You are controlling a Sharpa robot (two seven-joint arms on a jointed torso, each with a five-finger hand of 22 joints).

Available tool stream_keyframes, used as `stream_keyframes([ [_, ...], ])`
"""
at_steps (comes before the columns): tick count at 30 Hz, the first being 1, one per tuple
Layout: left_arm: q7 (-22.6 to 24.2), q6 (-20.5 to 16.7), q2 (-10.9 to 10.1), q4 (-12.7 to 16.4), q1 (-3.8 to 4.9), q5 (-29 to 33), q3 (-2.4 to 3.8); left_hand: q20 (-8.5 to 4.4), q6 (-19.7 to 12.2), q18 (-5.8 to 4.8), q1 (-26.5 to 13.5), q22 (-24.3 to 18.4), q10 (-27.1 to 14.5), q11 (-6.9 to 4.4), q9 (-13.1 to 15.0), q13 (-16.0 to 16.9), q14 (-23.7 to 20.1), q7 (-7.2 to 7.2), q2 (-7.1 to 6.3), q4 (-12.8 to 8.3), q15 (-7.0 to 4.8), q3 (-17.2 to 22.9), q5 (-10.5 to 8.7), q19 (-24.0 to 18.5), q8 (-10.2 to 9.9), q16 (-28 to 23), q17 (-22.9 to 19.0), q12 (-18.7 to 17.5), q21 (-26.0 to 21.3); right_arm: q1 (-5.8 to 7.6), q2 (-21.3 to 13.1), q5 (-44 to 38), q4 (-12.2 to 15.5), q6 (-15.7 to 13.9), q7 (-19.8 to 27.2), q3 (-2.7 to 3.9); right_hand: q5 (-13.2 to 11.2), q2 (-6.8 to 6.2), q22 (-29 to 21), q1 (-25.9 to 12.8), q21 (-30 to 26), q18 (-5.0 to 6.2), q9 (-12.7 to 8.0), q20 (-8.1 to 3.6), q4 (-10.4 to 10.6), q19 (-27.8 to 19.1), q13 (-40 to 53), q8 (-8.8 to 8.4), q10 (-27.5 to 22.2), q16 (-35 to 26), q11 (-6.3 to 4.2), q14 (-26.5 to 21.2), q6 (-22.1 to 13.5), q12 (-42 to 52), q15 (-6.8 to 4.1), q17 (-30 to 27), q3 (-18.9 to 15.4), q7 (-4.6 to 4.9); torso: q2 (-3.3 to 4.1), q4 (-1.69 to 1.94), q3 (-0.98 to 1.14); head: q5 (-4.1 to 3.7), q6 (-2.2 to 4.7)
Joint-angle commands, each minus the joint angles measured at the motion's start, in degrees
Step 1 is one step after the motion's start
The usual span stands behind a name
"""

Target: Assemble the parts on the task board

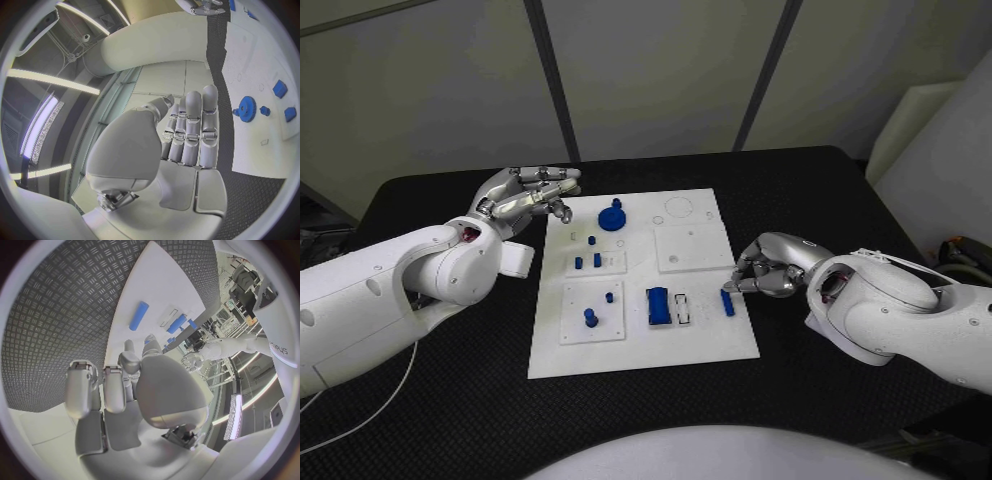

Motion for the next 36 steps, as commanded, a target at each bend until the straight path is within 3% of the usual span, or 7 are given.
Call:
stream_keyframes([
  [1, 0.2, 0.8, 0.0, 0.2, 0.04, 0.1, 0.03, 0.12, -0.5, -0.59, 0.2, -0.1, -0.5, -0.12, -0.1, 0.1, -0.4, -0.02, 0.45, -0.1, 0.00, -0.2, 0.37, -0.3, 0.4, -0.1, -0.1, 0.2, -0.2, -0.32, 0.3, -3.2, 0.1, 4.1, -2.1, -0.06, 0.4, -0.62, 4.1, -0.2, -0.1, -0.89, -0.1, 0.32, 0.0, 0.5, 0.0, -0.49, 0.4, 0.0, -0.13, 3.5, 0.5, -0.4, 0.18, 2.4, -0.7, -0.01, -0.03, 0.18, -0.08, -0.23, -0.12],
  [7, 0.2, 0.8, -0.2, 0.2, 0.00, 0.1, 0.03, 0.12, -0.5, -0.59, 0.2, -0.1, -0.5, -0.12, -0.1, 0.1, -0.4, -0.02, 0.45, -0.1, 0.00, -0.2, 0.37, -0.3, 0.4, -0.1, -0.1, 0.2, -0.2, -1.95, 1.0, -3.5, 0.1, 5.1, -2.4, -0.10, 0.4, -0.78, 4.1, -0.9, -0.1, -0.88, -0.1, 0.30, 0.2, 0.5, 0.0, -0.77, 0.4, 0.0, -0.15, 3.5, 0.8, -0.5, 0.17, 2.4, -1.2, -0.05, -0.08, 0.23, -0.08, -0.10, -0.20],
  [21, 0.2, 0.9, -0.3, 0.2, -0.07, 0.1, 0.03, 0.12, -0.5, -0.59, 0.2, -0.1, -0.5, -0.12, -0.1, 0.1, -0.4, -0.02, 0.45, -0.1, 0.00, -0.2, 0.37, -0.3, 0.4, -0.1, -0.1, 0.2, -0.2, -2.79, 2.9, -5.4, -1.0, 6.1, -2.7, -0.11, 0.5, -0.68, 4.1, -1.0, -0.1, -0.88, 0.0, 0.27, 0.0, 0.5, 0.2, -0.80, 0.5, 0.0, -0.24, 3.5, 1.2, -0.4, 0.12, 2.4, -1.3, -0.17, -0.01, 0.15, -0.06, 0.24, -0.38],
  [27, 0.2, 0.9, -0.3, 0.3, -0.10, 0.1, 0.03, 0.12, -0.5, -0.59, 0.2, -0.1, -0.5, -0.12, -0.1, 0.1, -0.4, -0.02, 0.45, -0.1, 0.00, -0.2, 0.37, -0.3, 0.4, -0.1, -0.1, 0.2, -0.2, -3.09, 4.5, -10.6, -1.7, 7.0, -3.0, -0.11, 0.7, -0.38, 4.1, 1.7, -0.1, -0.88, 0.1, 0.10, -1.3, 0.5, 0.6, -1.27, 0.7, 0.0, -0.43, 3.5, 1.8, -0.2, -0.07, 2.5, -0.8, -0.31, 0.00, 0.24, -0.09, 0.30, -0.47],
  [36, 0.2, 1.0, -0.3, 0.3, -0.11, 0.1, 0.03, 0.12, -0.5, -0.59, 0.2, -0.1, -0.5, -0.12, -0.1, 0.1, -0.4, -0.02, 0.45, -0.1, 0.00, -0.2, 0.37, -0.3, 0.4, -0.1, -0.1, 0.2, -0.2, -3.81, 6.8, -19.5, -2.4, 9.9, -3.4, -0.12, 0.2, -1.09, 3.9, 5.4, -0.3, -0.85, 0.1, 0.03, -3.7, 0.4, 0.8, -2.05, 0.5, -0.2, -0.39, 3.5, 1.8, -0.4, -0.07, 2.4, -0.5, -0.17, -0.06, 0.28, -0.12, 0.52, -0.57],
])
